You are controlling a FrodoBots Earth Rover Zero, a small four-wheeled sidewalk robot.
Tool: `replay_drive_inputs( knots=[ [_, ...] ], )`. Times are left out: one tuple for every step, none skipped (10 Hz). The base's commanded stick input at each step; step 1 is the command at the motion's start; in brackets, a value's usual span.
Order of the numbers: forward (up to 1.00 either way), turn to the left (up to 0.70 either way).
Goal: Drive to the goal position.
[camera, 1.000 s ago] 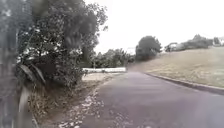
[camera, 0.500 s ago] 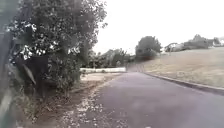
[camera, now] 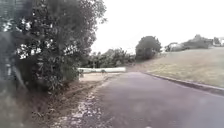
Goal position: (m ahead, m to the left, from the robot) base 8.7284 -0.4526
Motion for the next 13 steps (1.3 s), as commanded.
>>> replay_drive_inputs(
  knots=[
    [0.45, 0.0],
    [0.45, 0.0],
    [0.45, 0.0],
    [0.45, 0.0],
    [0.45, 0.0],
    [0.45, 0.0],
    [0.45, 0.0],
    [0.45, 0.0],
    [0.45, 0.0],
    [0.45, 0.0],
    [0.45, 0.0],
    [0.45, 0.0],
    [0.45, 0.0]
  ],
)
